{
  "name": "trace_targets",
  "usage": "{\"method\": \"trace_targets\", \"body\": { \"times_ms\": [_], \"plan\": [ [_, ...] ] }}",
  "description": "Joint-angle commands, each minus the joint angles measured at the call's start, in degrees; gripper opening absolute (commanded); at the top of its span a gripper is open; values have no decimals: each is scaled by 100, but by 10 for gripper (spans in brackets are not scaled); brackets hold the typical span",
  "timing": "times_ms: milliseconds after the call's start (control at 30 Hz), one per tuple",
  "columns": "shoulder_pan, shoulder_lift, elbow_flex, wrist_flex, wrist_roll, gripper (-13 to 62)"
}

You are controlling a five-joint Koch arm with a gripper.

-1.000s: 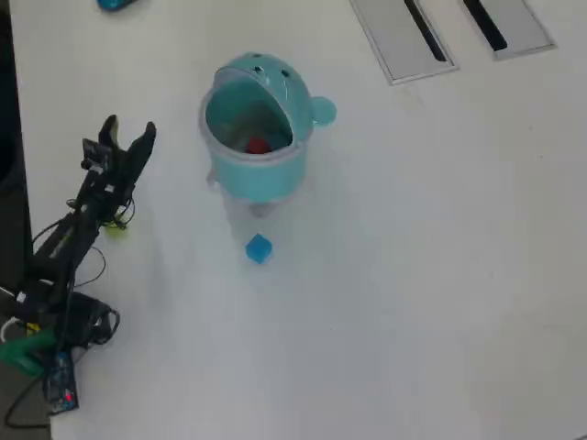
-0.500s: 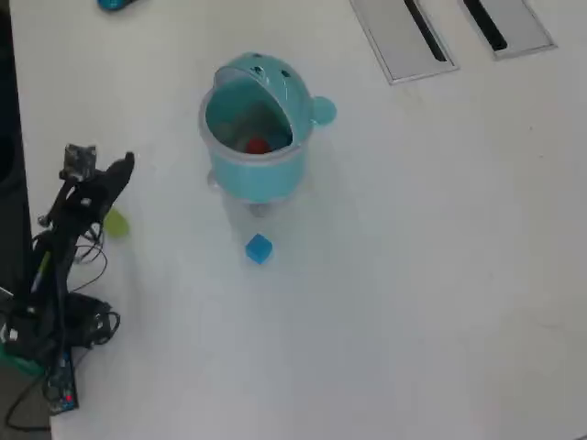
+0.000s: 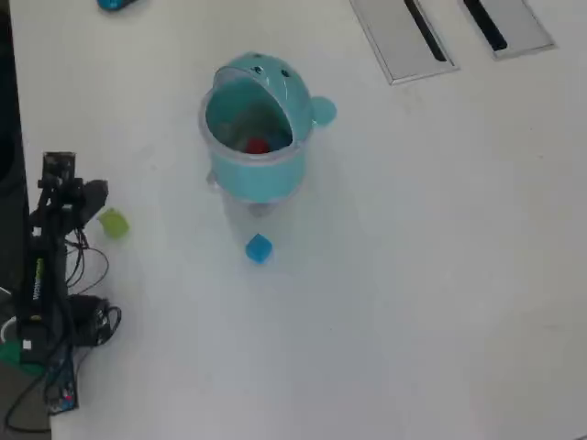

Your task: Grasp RGB lego blocks and put them in the bin one by one.

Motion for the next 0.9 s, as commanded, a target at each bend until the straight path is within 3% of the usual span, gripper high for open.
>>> {"method": "trace_targets", "body": {
  "times_ms": [0,433,867],
  "plan": [
    [-79,325,-475,79,-457,330],
    [-105,-563,79,-431,-2338,330],
    [-624,-1556,782,-1125,-3340,323]
  ]
}}
